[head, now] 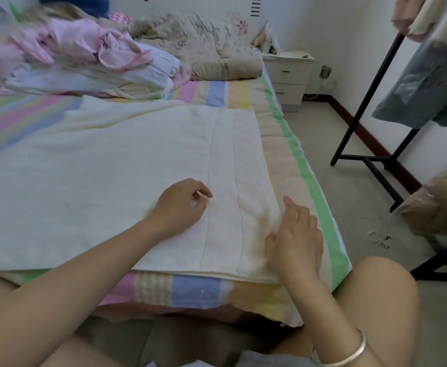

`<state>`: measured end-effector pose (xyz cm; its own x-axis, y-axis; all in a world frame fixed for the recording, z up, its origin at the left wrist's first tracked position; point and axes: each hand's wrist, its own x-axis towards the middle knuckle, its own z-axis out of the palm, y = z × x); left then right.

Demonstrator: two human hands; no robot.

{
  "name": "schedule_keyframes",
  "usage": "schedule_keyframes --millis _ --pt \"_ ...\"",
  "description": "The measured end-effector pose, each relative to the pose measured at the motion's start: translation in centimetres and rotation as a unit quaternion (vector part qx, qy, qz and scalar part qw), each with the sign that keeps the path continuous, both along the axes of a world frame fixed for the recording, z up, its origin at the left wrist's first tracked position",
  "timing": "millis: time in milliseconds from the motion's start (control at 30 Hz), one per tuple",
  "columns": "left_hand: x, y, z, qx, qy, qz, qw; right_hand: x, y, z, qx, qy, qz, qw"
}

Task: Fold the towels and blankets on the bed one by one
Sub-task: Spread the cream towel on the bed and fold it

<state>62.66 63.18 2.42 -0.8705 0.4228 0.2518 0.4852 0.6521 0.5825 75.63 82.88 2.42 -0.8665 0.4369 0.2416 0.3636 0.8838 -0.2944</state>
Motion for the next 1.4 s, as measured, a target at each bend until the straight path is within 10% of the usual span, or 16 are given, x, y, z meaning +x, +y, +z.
schedule_keyframes --millis 600,733,1000,1133,1400 --pt "-7.9 -35.0 -1.7 -0.284 -0.047 0.288 0.913 -24.2 -34.2 -2.1 0.045 -0.142 0.404 0.903" --pt "-8.6 -36.1 -1.5 -0.252 -0.061 0.281 0.924 -22.5 -40.4 -3.1 0.051 -0.119 0.498 0.857" --pt "-17.5 -39.5 0.8 0.028 -0.141 0.400 0.905 -25.8 -38.2 -0.1 -0.058 -0.063 0.477 0.875" --pt "-19.8 -39.0 2.3 0.226 -0.260 0.340 0.875 -28.7 -37.6 1.4 -0.141 -0.035 0.389 0.910" --pt "-19.2 -34.2 5.0 0.048 -0.256 0.021 0.965 -34.1 -36.4 3.7 -0.087 0.098 0.273 0.953"
